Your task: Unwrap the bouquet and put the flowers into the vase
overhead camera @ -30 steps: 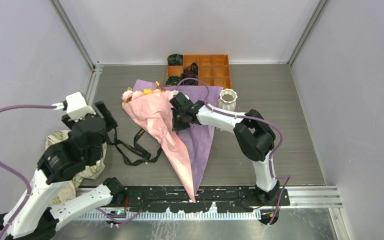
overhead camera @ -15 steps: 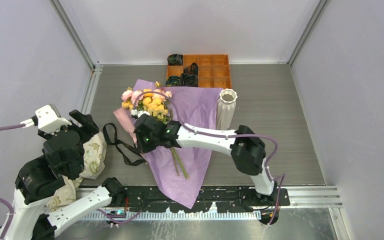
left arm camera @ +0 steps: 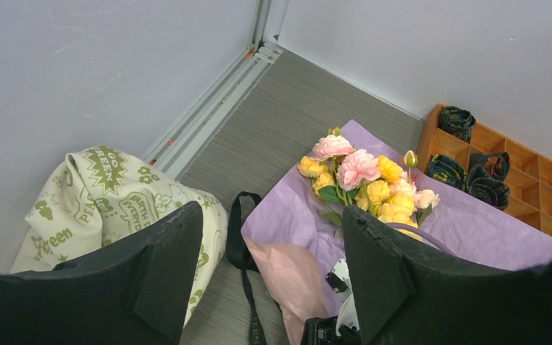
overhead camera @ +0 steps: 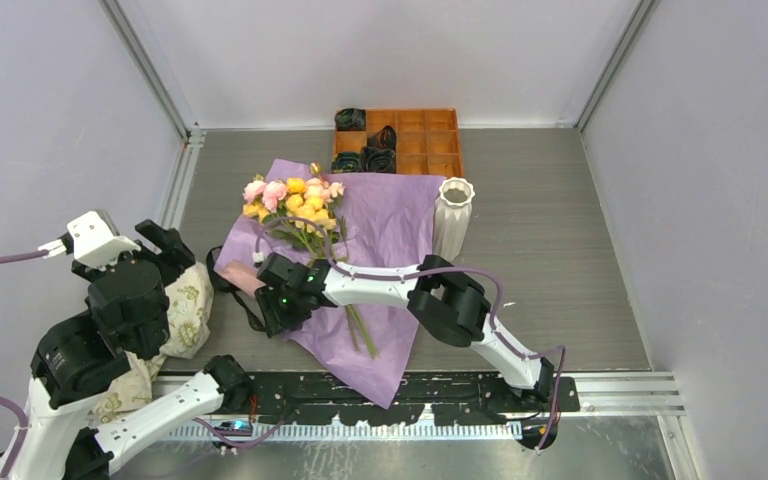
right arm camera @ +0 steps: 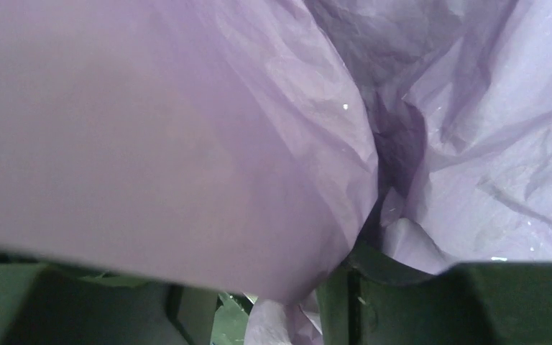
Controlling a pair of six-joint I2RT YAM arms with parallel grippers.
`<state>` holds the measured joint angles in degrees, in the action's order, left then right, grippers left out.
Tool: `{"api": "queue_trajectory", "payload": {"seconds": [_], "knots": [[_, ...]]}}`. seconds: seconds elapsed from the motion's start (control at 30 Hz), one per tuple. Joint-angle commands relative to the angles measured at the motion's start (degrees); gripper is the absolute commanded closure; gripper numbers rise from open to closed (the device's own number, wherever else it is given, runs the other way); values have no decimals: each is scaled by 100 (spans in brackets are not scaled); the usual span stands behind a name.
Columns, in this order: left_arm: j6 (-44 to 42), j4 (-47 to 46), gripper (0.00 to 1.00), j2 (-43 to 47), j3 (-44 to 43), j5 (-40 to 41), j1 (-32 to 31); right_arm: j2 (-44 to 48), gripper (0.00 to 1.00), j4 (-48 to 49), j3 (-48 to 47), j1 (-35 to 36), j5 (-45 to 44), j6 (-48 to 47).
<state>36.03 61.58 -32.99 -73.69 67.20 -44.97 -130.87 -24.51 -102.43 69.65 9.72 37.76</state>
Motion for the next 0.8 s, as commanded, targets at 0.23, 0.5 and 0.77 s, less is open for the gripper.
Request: {"api": "queue_trajectory", "payload": {"seconds": [0.23,0.5,0.77], "knots": [[19,-58,28,-162,-97,132,22,1690,33,-465,277,84,-581,-663],[-93,-257,28,-419,-27,-108,23,2942,29,-732,754,79,-1765,-984],[54,-433,30,-704,334,-484,23,3511,38,-1064,1204,-88,-3492,-961]]}}
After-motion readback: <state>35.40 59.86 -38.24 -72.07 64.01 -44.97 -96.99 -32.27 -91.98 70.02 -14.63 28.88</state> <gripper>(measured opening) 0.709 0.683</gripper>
